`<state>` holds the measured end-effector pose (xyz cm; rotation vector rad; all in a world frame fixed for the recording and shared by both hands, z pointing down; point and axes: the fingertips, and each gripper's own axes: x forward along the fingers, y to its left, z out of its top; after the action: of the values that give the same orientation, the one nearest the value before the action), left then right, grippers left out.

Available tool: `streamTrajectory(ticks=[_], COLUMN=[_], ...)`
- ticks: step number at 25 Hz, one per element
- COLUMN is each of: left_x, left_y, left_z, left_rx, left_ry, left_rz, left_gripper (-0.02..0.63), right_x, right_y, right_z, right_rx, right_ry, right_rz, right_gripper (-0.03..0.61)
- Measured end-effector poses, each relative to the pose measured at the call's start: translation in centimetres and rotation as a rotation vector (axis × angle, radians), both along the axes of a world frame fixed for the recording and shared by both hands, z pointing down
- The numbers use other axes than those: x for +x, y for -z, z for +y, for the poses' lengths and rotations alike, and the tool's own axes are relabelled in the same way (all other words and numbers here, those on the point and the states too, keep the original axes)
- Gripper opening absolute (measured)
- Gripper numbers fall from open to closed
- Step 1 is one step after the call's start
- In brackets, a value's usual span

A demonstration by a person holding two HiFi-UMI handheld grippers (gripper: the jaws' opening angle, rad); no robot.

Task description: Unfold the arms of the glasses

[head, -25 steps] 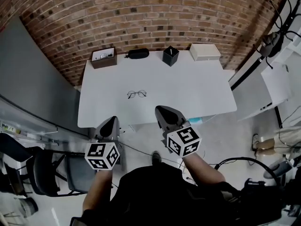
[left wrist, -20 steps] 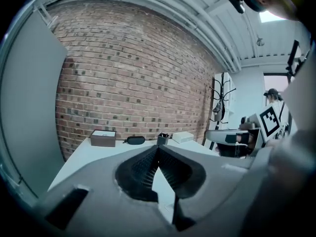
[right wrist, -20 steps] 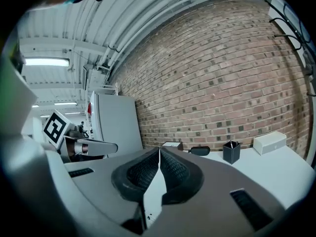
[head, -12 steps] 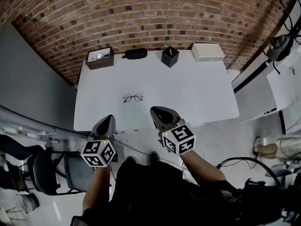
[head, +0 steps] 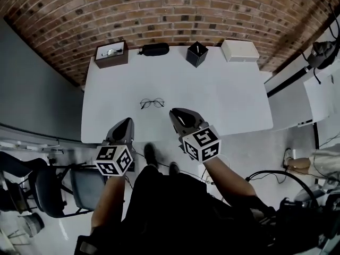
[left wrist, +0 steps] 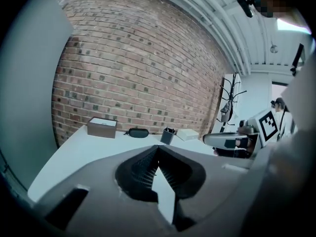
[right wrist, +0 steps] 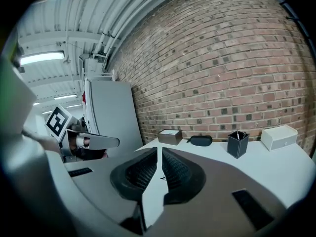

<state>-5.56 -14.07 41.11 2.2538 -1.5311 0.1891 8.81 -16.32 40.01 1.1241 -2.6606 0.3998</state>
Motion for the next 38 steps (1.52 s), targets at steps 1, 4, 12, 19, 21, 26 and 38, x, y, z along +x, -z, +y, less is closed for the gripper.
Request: streamTrajectory(ticks=[1, 4, 12, 19, 21, 26, 38], left_x=[-0.2, -0.9, -1.5, -2.2, -1.8, -1.2, -0.6], left_y=[-0.5, -2.9, -10.3, -14.9, -16.3, -18.9, -24.0], left_z=[-0.5, -2.2, -6.2, -8.5, -8.7, -10.2, -11.5], left_rx=[0.002, 0.014, -0.156, -0.251, -0.293, -0.339, -0.436], left_ry=[-0.005, -0.017, -0.048, -0.071, -0.083, -0.113, -0.184], left_rz=[-0.005, -0.073, 0.007, -0.005, 0.016, 0.016, -0.023], left_gripper=[0.008, 0.008, 0.008, 0.008, 0.009, 0.009, 0.087], right_x=[-0.2, -1.1, -2.2, -2.8, -2.8, -3.1, -3.8], right_y=[-0.4, -2.0, -8.5, -14.2, -15.7, -19.3, -24.5], right_z=[-0.4, -2.0, -5.7, -7.3, -7.5, -8.5, -9.5], right_rx=[-0.007, -0.037, -0.127, -0.219, -0.247, -0.273, -0.376], right_ry=[-0.006, -0.025, -0.041, -0.045, -0.047, -0.051, -0.043], right_rz=[0.000, -0.004, 0.096, 0.171, 0.186, 0.240, 0.312], right_gripper=[0.011, 0.011, 0.011, 0.012, 0.012, 0.012, 0.042])
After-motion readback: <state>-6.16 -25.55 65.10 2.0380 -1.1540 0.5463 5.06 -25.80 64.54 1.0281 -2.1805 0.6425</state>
